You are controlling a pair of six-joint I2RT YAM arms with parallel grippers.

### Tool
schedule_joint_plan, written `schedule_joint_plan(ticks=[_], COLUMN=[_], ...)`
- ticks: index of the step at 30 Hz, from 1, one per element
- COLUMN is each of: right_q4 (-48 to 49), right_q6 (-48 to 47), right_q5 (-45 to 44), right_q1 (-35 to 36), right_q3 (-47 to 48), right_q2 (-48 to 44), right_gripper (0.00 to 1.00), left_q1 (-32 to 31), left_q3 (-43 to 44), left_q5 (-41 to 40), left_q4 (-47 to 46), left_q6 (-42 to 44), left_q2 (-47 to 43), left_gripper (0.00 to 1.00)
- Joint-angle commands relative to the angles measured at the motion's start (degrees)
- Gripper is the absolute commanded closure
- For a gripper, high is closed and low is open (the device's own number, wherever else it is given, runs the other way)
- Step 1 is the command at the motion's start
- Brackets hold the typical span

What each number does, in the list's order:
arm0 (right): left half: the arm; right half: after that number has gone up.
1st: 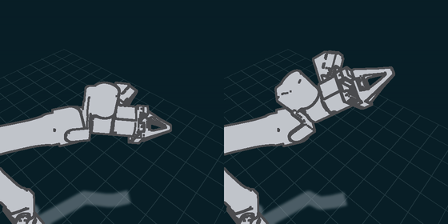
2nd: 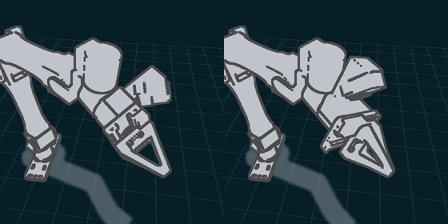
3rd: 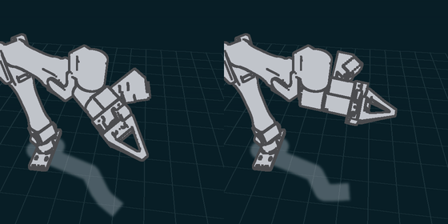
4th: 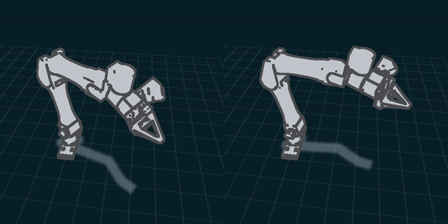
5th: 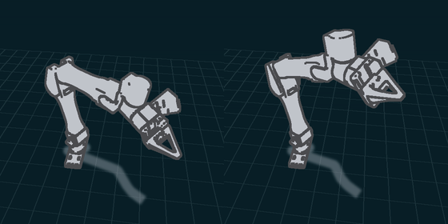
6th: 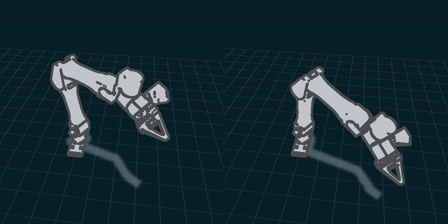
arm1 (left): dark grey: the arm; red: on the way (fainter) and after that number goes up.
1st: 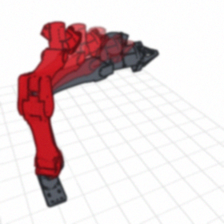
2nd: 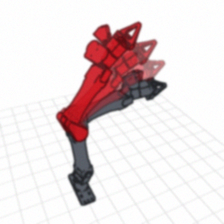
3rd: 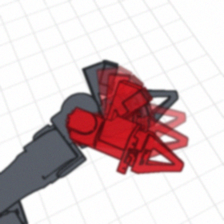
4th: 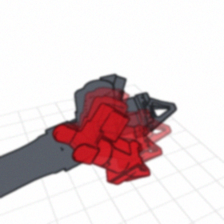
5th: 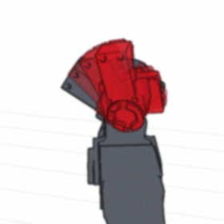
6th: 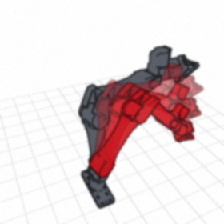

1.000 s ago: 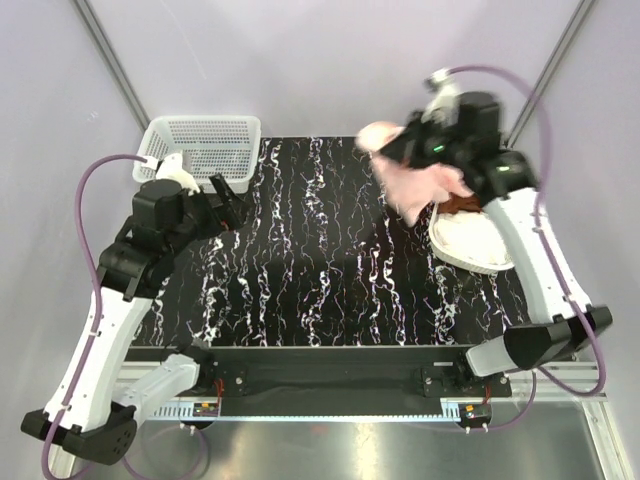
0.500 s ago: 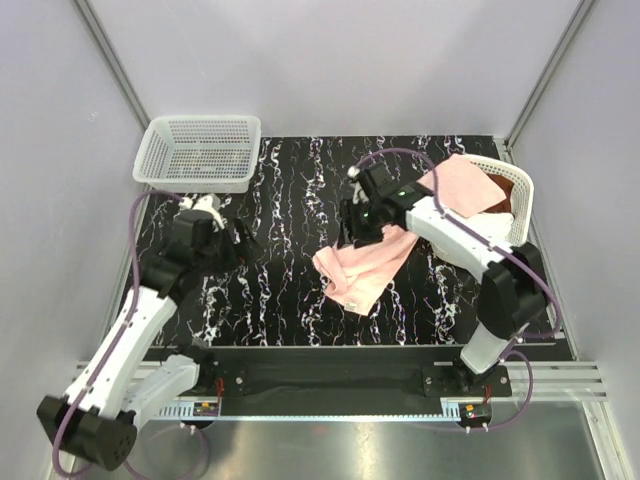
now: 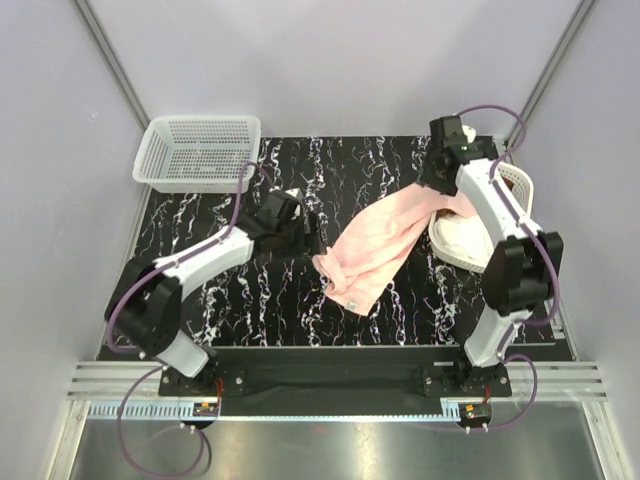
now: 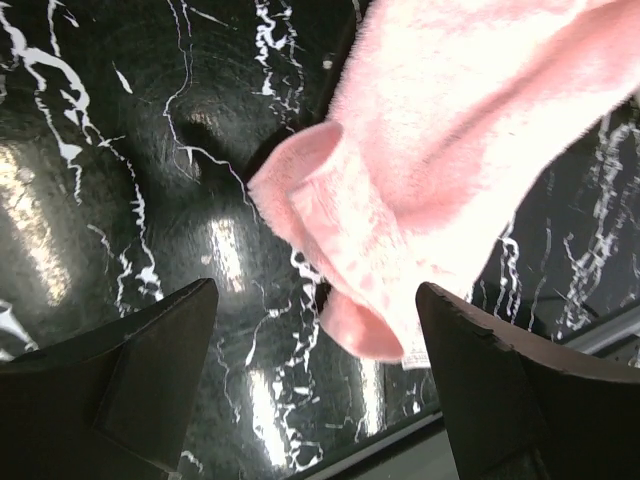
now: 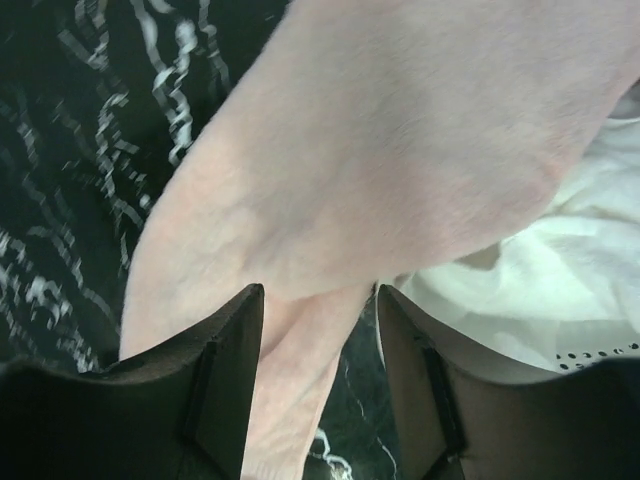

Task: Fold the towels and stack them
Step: Flatten out the crumpled towel

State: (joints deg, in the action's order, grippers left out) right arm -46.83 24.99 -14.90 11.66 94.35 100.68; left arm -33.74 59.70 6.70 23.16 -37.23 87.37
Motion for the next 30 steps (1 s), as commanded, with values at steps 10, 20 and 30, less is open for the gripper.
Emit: schedule_joint_plan(ticks=[10, 20, 30], right_q4=[3.93, 10.44, 9.74], right_q6=[12.79, 15.44, 7.1], right_q5=[2.5, 2.33, 1.09], right_q1=[-11.4, -14.29, -14.3], right_q3=[-5.75, -9.27, -3.65], right_q2=[2.41, 2.59, -1.71], right_gripper=[0.43, 0.65, 1.0], left_q1=[-3.26, -3.27, -3.27], left_q3=[2.0, 4.02, 10.07], left_q5=[2.7, 0.86, -8.26], left_q4=[-9.44, -6.03, 10.22], left_q6=[-2.58, -1.44, 1.37], left_q2=[11.14, 11.43, -3.76], left_gripper=[0.17, 0.91, 1.0])
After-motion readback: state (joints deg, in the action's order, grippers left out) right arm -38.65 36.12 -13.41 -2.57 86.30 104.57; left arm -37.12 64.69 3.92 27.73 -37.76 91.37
